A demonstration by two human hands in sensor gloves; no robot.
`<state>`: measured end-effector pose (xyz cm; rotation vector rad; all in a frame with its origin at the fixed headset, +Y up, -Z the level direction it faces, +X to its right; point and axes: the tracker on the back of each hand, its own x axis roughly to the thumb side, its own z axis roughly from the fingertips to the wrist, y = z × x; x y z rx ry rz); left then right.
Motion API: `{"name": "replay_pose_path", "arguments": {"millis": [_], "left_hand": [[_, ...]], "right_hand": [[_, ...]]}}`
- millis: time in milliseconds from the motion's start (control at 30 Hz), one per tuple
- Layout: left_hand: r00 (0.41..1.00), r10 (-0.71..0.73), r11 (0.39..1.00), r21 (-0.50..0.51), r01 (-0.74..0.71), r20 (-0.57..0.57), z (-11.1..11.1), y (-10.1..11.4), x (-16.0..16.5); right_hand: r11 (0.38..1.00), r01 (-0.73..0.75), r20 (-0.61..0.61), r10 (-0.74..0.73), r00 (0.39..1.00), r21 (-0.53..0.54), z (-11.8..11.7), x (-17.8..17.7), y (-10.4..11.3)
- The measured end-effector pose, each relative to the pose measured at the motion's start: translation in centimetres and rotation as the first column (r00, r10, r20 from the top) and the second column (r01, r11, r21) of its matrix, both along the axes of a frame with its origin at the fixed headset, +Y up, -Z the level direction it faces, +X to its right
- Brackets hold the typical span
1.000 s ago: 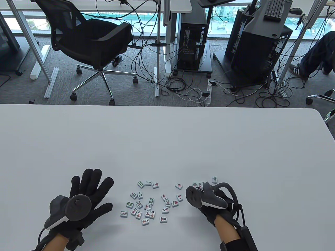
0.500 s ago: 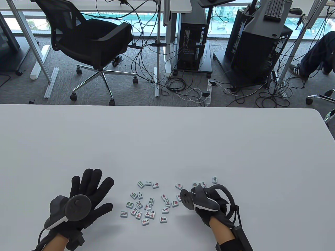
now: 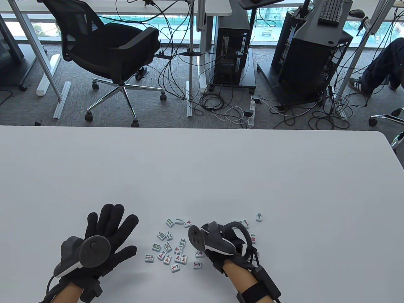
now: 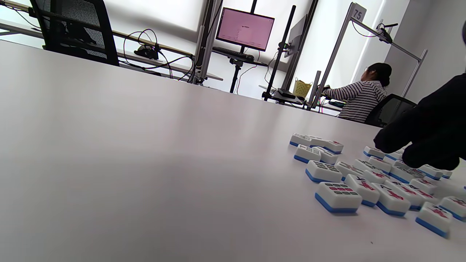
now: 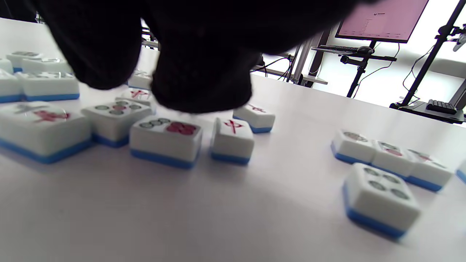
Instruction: Mahjong suit sorting
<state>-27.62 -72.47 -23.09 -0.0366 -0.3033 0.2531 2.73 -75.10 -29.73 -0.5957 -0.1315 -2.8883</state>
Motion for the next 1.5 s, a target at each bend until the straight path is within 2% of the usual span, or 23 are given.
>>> {"name": "replay_pose_path", "arguments": {"millis": [233,567,800,1000,1167,1300,1400,1500], "left_hand": [[1.0,-0.016,1.0,-0.012,0.017,0.012,-0.1,-0.4,0.3],[1.0,-0.021,1.0,-0.022,0.022,0.012,-0.1,-0.5,0.3],[1.0,-0.017,1.0,-0.022,0.017,0.01,-0.2,-0.5,0.3],[1.0,-0.019,1.0,-0.019,0.019,0.01,-0.1,-0.5,0.3],[1.0,-0.016,1.0,-0.018,0.017,0.012,-0.1,-0.5,0.3],[1.0,-0.018,1.0,-0.011,0.018,0.015,0.0,-0.4,0.4],[1.0,-0.011,1.0,-0.008,0.011,0.009,0.0,-0.3,0.2],[1.0,-0.003,1.0,-0.009,0.003,0.003,-0.1,-0.3,0.1]], "right_hand": [[0.998,0.015,0.032,-0.013,0.999,-0.061,-0.7,0.3,-0.4],[0.999,0.047,0.049,-0.046,0.998,-0.025,-1.2,0.7,-0.6],[0.995,0.001,-0.008,-0.002,1.0,-0.103,-0.4,0.2,-0.2],[0.99,-0.102,-0.031,0.1,0.995,-0.094,-0.6,-0.6,-0.8],[0.993,-0.038,-0.027,0.035,0.999,-0.115,-1.1,-0.4,-0.9],[0.979,0.104,0.004,-0.105,0.994,-0.175,-1.7,0.9,0.4],[0.975,0.19,0.021,-0.189,0.982,-0.113,-1.8,2.4,2.3],[0.976,0.204,0.012,-0.203,0.979,-0.076,-1.9,4.8,4.0]]}}
